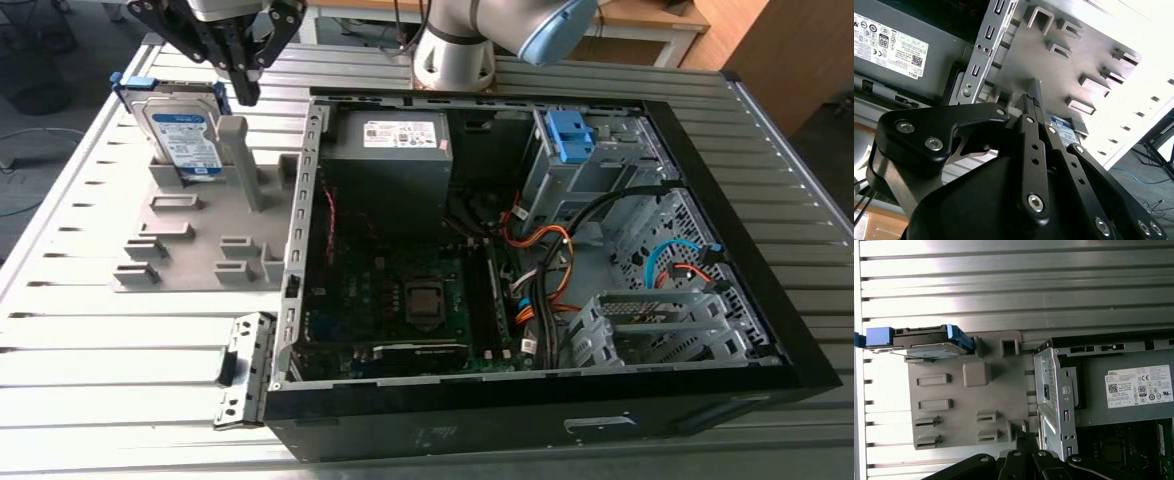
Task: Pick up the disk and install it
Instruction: 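Reach for the disk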
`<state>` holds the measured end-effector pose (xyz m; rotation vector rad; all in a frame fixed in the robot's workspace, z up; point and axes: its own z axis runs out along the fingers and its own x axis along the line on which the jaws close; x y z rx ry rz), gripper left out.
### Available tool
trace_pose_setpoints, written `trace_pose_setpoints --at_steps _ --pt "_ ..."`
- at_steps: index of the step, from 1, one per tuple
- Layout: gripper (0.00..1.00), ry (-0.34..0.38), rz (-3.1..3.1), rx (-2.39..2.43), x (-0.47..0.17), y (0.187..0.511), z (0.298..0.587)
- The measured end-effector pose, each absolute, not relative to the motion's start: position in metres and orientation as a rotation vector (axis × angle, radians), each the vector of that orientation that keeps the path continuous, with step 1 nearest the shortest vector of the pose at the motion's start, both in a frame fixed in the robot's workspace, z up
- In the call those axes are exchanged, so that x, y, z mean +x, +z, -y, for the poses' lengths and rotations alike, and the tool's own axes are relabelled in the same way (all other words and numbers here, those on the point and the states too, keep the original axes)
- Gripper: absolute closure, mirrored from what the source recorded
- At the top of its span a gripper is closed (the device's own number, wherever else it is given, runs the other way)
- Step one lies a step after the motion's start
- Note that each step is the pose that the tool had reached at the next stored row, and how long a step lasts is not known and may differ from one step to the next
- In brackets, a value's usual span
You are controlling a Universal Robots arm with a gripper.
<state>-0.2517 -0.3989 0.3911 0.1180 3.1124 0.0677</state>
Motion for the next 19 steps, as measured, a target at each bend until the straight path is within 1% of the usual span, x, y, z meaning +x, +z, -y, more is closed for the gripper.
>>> trace_pose_setpoints --at_steps 19 --pt "0.89 0.068 -3.112 0.118 -0.2580 0.3906 0.3989"
